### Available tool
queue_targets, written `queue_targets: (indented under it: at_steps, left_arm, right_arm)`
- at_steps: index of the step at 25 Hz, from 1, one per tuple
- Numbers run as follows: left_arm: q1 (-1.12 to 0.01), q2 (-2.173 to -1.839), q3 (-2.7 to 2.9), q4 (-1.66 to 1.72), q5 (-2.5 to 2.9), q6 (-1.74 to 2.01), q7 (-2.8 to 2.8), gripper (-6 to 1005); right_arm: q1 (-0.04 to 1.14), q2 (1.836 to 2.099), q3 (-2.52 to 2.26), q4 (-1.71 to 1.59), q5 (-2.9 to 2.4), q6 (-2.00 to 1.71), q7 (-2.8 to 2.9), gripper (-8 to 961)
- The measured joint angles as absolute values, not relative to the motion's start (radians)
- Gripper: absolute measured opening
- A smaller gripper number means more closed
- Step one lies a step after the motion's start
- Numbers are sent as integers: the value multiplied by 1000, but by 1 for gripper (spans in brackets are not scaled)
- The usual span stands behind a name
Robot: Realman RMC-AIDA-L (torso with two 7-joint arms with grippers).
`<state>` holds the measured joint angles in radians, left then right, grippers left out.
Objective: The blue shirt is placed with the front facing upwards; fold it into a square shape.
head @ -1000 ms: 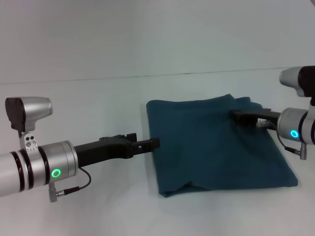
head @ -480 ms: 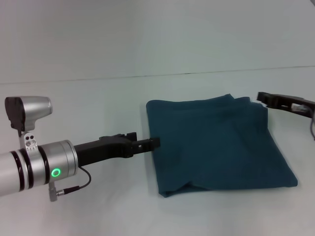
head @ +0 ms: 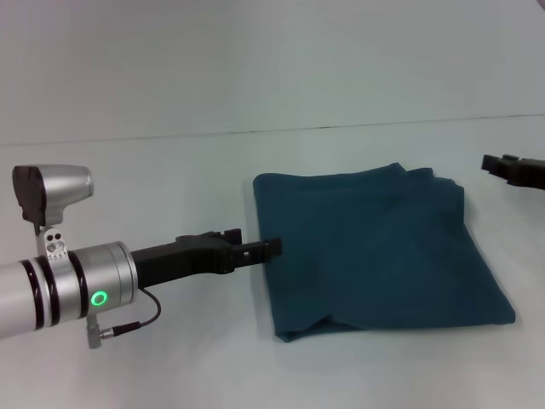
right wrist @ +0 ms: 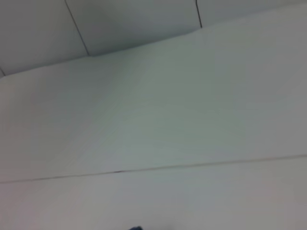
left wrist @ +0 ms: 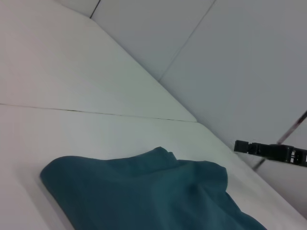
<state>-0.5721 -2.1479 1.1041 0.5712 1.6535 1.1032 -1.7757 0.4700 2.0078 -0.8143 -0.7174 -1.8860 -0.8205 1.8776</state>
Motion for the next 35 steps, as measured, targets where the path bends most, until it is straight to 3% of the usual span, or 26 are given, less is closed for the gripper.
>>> queue_targets:
  at_steps: [3,16,23,35]
  left_arm:
    - [-570,-2147,1106,573,1654,1111,-1769,853]
    - [-568,-2140,1089,615,1675,1107,-1775,850]
    - [-566,-2141,1084,623,1677,1104,-1776,849]
    - [-566,-2140,1077,623,1682,1103,-1776,847]
  right_arm:
    - [445,2006,-812,-777,-1923,-835,1876,353]
    - [460,1994,-800,-901,-2237,-812,1882,367]
    - [484,2041,-799,-905,-2317,-753,1884,377]
    - [505,2064,-799,-900,-2323,-817,2069,464]
